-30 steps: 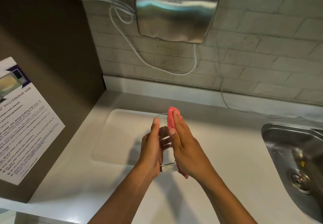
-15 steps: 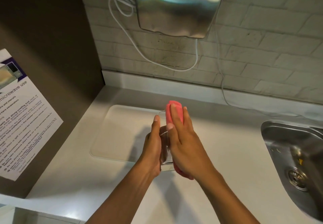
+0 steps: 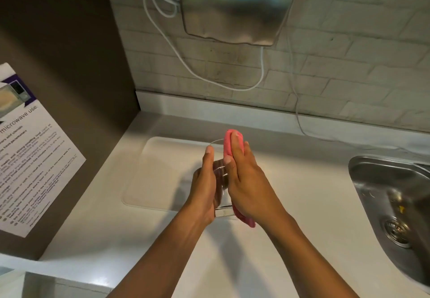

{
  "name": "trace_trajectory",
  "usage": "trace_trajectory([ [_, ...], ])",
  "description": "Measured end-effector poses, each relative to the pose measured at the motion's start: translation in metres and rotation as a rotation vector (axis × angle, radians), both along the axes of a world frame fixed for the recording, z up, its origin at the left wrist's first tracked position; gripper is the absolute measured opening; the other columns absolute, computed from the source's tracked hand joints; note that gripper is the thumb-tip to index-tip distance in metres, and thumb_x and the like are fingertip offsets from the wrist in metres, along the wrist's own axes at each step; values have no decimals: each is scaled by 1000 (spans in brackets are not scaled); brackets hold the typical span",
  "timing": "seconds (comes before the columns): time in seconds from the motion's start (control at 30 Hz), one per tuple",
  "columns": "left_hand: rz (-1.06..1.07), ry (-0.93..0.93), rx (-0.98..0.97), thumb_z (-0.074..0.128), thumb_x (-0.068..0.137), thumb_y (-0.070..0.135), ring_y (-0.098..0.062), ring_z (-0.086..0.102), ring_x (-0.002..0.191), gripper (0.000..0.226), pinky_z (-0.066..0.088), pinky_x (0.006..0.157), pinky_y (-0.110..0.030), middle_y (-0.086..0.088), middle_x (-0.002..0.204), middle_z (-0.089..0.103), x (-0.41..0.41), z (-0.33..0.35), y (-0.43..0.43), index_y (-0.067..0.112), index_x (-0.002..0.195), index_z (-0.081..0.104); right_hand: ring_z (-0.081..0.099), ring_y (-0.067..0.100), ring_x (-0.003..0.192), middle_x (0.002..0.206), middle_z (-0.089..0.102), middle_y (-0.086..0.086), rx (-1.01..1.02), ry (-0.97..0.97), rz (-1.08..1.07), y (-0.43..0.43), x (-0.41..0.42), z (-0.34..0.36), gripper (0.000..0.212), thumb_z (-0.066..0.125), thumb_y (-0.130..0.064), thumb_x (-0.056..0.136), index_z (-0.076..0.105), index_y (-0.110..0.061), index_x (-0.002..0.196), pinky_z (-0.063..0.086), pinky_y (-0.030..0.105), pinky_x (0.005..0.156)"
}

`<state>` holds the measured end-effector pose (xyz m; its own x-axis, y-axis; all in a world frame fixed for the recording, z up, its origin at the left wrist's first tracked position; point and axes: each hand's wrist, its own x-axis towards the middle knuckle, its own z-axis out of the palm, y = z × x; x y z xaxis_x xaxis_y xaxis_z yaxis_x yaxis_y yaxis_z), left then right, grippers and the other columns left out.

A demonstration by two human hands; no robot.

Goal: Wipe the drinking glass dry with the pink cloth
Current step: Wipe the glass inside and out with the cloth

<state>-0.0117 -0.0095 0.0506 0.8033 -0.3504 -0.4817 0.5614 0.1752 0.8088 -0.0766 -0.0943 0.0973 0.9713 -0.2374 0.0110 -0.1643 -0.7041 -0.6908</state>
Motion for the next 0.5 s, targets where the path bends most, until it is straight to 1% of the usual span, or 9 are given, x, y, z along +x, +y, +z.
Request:
trace_trajectory([
  [0.03,-3,10,-6,37,100,75,-30,80,107,73,58,105,-52,-12,116,83,3,0,2,18,120,78,6,9,159,172,-8,-16,44,-22,9,1,-4,-1,58,22,-41,111,-7,-42,162,11,28,127],
  [0.1,14,30,3,34,100,76,-35,79,108,77,61,100,-52,-15,115,83,9,-1,6,17,119,79,19,10,157,173,4,-15,103,-38,45,8,-18,-4,59,24,-40,112,-8,-46,161,27,33,126],
  [0.17,44,37,41,37,97,79,-36,80,104,76,64,94,-51,-15,109,84,12,-4,10,19,116,79,36,21,152,174,-5,-11,32,24,103,18,-33,-9,66,29,-36,112,-15,-53,157,44,32,114],
  [0.23,41,46,77,40,92,83,-36,79,102,77,64,94,-52,-16,109,83,9,-5,12,20,119,75,55,34,136,172,-20,-7,-70,112,131,22,-38,-13,69,32,-38,111,-18,-57,153,55,34,101],
  [0.27,36,50,78,41,91,84,-36,79,103,78,62,97,-54,-16,111,82,5,-5,12,20,121,74,57,36,133,171,-22,-5,-90,136,120,23,-35,-13,67,31,-41,110,-17,-57,154,55,36,102],
  [0.33,24,37,69,42,91,84,-32,79,106,76,60,101,-54,-12,114,83,-3,-8,9,23,122,75,46,31,145,172,-17,-4,-78,109,82,18,-26,-10,62,25,-45,110,-14,-52,157,45,33,110],
  [0.43,-26,13,38,41,93,82,-15,83,92,69,66,80,-37,5,99,87,-10,-14,4,27,111,79,14,14,158,173,-4,-13,18,29,15,4,-14,-4,60,23,-44,110,-9,-43,161,18,24,120],
  [0.47,-33,17,31,39,94,81,-11,83,87,68,65,75,-33,7,95,87,-9,-13,4,27,108,79,16,11,158,173,3,-15,62,11,6,2,-14,-2,59,22,-46,110,-7,-44,162,16,21,120],
  [0.5,-33,22,35,38,95,81,-11,83,86,70,65,77,-35,6,95,87,-6,-11,5,26,107,80,23,9,155,172,10,-15,104,2,9,2,-16,-2,59,21,-49,109,-7,-46,161,20,21,121],
])
